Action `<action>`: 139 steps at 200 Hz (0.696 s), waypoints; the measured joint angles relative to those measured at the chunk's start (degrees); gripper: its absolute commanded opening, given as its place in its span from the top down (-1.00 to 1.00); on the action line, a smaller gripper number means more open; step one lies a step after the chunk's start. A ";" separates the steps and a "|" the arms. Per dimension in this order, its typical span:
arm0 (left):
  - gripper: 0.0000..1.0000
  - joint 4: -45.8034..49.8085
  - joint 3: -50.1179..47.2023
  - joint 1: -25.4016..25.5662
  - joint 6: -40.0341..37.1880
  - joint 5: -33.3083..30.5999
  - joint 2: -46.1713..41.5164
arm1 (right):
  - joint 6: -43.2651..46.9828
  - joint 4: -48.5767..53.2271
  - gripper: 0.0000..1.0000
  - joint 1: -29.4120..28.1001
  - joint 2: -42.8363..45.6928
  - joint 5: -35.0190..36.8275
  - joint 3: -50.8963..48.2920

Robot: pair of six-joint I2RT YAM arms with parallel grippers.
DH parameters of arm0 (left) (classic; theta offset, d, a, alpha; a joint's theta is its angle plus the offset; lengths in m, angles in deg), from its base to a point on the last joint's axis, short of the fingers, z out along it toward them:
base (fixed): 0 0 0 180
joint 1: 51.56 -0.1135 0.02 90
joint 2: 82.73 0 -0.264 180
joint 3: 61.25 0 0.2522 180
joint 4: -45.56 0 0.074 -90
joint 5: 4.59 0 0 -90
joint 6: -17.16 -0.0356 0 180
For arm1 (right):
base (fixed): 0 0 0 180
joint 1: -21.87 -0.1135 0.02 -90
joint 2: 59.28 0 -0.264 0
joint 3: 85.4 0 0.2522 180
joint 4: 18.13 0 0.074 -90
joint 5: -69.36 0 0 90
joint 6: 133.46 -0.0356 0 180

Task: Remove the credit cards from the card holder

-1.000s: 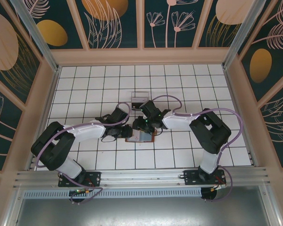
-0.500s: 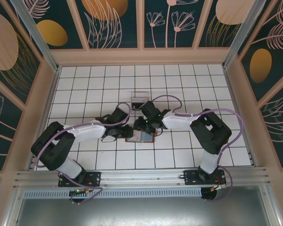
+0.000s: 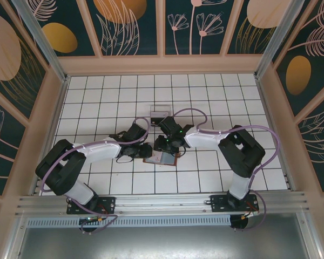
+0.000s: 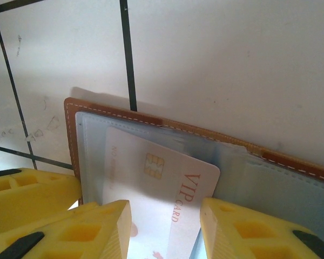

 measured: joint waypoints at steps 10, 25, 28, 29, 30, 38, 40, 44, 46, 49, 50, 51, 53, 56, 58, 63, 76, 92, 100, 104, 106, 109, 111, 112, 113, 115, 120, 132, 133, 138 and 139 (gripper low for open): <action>0.38 0.00 0.00 0.00 0.04 -0.02 0.00 | 0.00 0.15 0.20 0.00 0.22 -0.02 0.00; 0.40 -0.02 0.00 0.00 0.04 -0.04 0.09 | -0.02 0.28 0.24 0.00 0.50 -0.07 -0.02; 0.41 0.00 0.00 0.00 0.07 -0.02 0.11 | 0.00 0.31 0.25 0.00 0.52 -0.07 -0.02; 0.42 -0.02 0.00 0.00 0.07 -0.02 0.11 | 0.00 0.33 0.25 0.00 0.52 -0.09 -0.04; 0.42 -0.02 0.00 0.00 0.07 -0.02 0.11 | -0.02 0.33 0.25 0.00 0.52 -0.09 -0.04; 0.43 0.00 0.00 0.00 0.07 -0.02 0.11 | -0.02 0.28 0.26 0.00 0.52 -0.09 -0.26; 0.44 -0.02 0.00 0.00 0.07 -0.04 0.11 | -0.02 0.28 0.26 0.00 0.52 -0.09 -0.35; 0.45 0.00 0.00 0.00 0.07 -0.04 0.11 | -0.02 0.26 0.26 0.00 0.52 -0.07 -0.52; 0.46 0.00 0.00 0.00 0.07 -0.02 0.11 | -0.02 0.26 0.26 0.00 0.52 -0.09 -0.63; 0.47 0.00 0.00 0.00 0.09 -0.02 0.11 | -0.02 0.22 0.27 0.00 0.52 -0.09 -0.79; 0.47 -0.02 0.00 0.00 0.07 -0.02 0.11 | -0.02 0.17 0.27 0.00 0.52 -0.11 -0.83; 0.47 0.00 0.00 0.00 0.07 -0.02 0.11 | -0.02 0.17 0.27 0.00 0.52 -0.11 -0.87; 0.47 -0.02 0.00 0.00 0.07 -0.02 0.11 | -0.02 0.11 0.26 0.00 0.52 -0.11 -0.98; 0.48 -0.02 0.00 0.00 0.09 0.00 0.11 | -0.02 0.02 0.27 0.02 0.52 -0.11 -1.11; 0.48 -0.02 0.00 0.00 0.09 0.00 0.11 | -0.02 -0.02 0.26 0.02 0.52 -0.11 -1.18; 0.49 -0.02 0.00 0.00 0.09 0.00 0.11 | -0.02 -0.13 0.27 0.02 0.57 -0.11 -1.33; 0.51 -0.07 0.00 0.00 0.11 0.02 0.15 | -0.04 -0.46 0.27 0.02 0.94 -0.11 -1.73; 0.52 -0.22 0.07 0.00 0.11 0.17 0.39 | -0.04 -0.55 0.27 0.04 1.68 -0.22 -2.25; 0.53 -0.24 0.11 0.00 0.11 0.22 0.44 | -0.04 -0.55 0.31 0.13 2.08 -0.22 -2.60; 0.53 -0.24 0.13 0.00 0.11 0.24 0.48 | -0.04 -0.55 0.33 0.15 2.19 -0.24 -2.75; 0.53 -0.22 0.17 0.00 0.11 0.24 0.48 | -0.09 -0.55 0.33 0.17 2.25 -0.24 -2.86; 0.53 -0.24 0.17 0.00 0.11 0.24 0.52 | -0.04 -0.66 0.35 0.17 2.29 -0.24 -3.04; 0.53 -0.24 0.17 0.00 0.09 0.24 0.55 | -0.11 -0.79 0.36 0.20 2.38 -0.26 -3.19; 0.54 -0.24 0.17 0.00 0.11 0.26 0.57 | -0.15 -0.81 0.37 0.22 2.38 -0.26 -3.26; 0.54 -0.24 0.17 0.00 0.11 0.26 0.57 | -0.20 -0.90 0.37 0.24 2.38 -0.26 -3.34; 0.54 -0.26 0.22 0.00 0.11 0.28 0.61 | -0.13 -1.05 0.39 0.26 2.43 -0.33 -3.52; 0.54 -0.24 0.26 0.00 0.11 0.28 0.66 | -0.22 -1.51 0.42 0.28 2.49 -0.35 -3.96; 0.54 -0.24 0.37 0.00 0.11 0.33 0.74 | -0.33 -3.04 0.48 0.59 2.60 -0.92 -5.25; 0.54 -0.22 0.39 0.00 0.11 0.35 0.74 | -0.42 -3.21 0.49 0.66 2.62 -0.96 -5.40; 0.54 -0.24 0.39 0.00 0.09 0.39 0.76 | -0.48 -3.96 0.51 0.81 2.71 -1.22 -6.01; 0.54 -0.22 0.39 0.00 0.11 0.39 0.76 | -0.55 -4.09 0.51 0.85 2.73 -1.27 -6.08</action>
